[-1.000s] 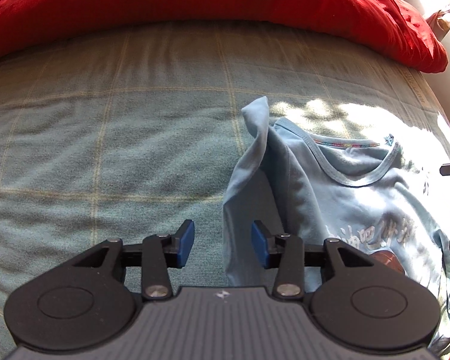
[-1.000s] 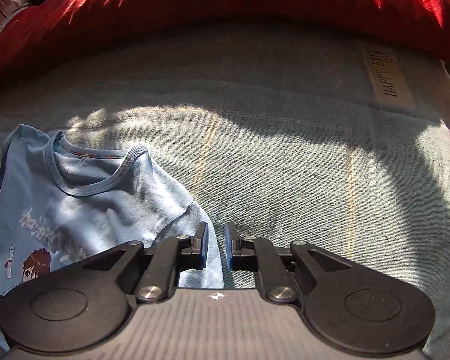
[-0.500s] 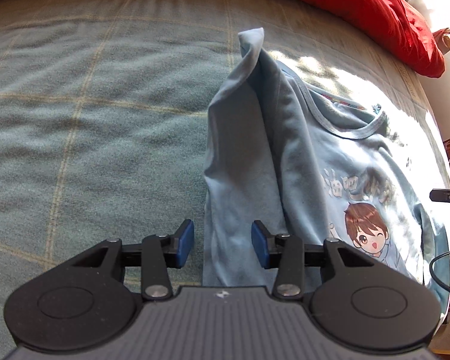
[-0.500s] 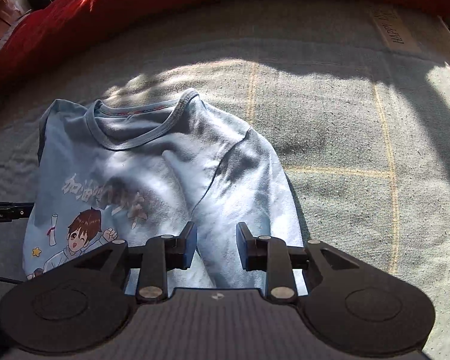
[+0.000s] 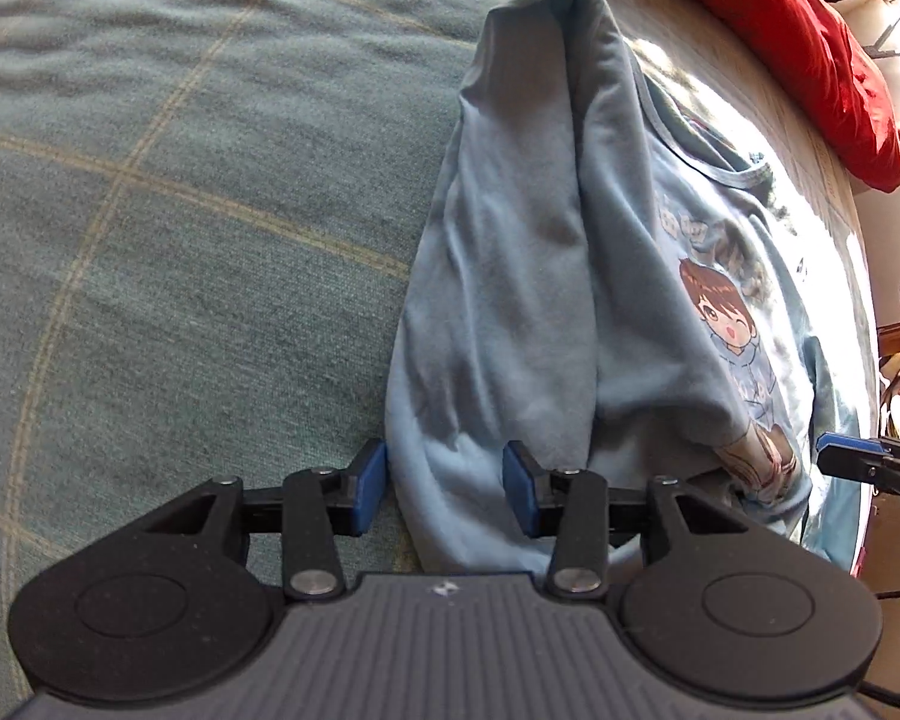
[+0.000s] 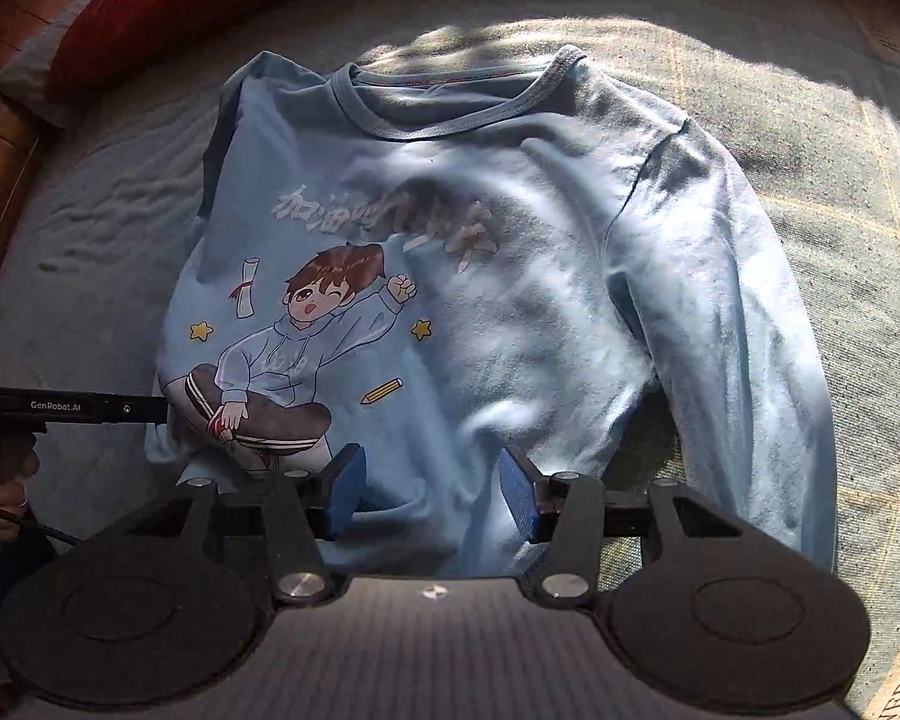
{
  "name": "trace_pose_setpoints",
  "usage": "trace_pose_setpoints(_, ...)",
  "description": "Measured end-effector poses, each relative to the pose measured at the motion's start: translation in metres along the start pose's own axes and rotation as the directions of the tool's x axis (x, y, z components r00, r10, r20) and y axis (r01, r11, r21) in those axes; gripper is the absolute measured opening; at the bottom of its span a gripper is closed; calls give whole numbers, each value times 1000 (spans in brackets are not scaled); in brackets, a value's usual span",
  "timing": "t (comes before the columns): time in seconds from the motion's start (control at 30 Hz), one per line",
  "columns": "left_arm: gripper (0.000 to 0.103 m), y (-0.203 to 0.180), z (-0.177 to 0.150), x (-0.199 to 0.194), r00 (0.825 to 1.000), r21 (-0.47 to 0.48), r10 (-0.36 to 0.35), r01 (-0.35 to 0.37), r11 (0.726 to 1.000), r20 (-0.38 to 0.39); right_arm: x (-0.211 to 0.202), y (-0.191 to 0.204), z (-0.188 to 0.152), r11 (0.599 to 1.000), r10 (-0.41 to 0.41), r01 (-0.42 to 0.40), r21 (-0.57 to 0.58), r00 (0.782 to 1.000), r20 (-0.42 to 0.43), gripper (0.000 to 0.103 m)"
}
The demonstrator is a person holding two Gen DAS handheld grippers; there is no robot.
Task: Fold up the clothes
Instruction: 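Grasp the sleeve cuff with the left gripper and pull it outward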
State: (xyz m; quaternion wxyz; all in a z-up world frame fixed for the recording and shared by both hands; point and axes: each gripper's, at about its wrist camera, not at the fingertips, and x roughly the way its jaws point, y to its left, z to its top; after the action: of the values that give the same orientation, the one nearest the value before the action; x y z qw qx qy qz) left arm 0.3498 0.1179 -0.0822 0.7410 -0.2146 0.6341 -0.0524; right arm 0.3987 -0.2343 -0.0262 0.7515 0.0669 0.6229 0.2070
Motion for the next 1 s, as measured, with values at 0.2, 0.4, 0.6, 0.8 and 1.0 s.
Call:
trace_pose_setpoints(0.2,38,7,-20,2,999,-91,-46,47,995,13,-3,14,-17,1000,17,-17,-19,1000,-16,57)
trace_pose_setpoints(0.4,3,7,-26,-2,997,-122,-40,48,991,64,-2,27,-35,998,21,-23,-52,999,-42,60)
trace_pose_setpoints(0.6,2,5,-14,-29,992,-61,63,-57,997,112,0,37,-47,996,19,-24,-83,998,-63,62)
trace_pose_setpoints(0.8,2,30,7,-61,961,-41,210,-206,978,182,3,43,-47,995,25,-32,-95,997,-69,63)
trace_pose_setpoints(1.0,2,63,29,-76,922,-52,325,-321,946,212,5,50,-44,993,22,-30,-112,997,-72,64)
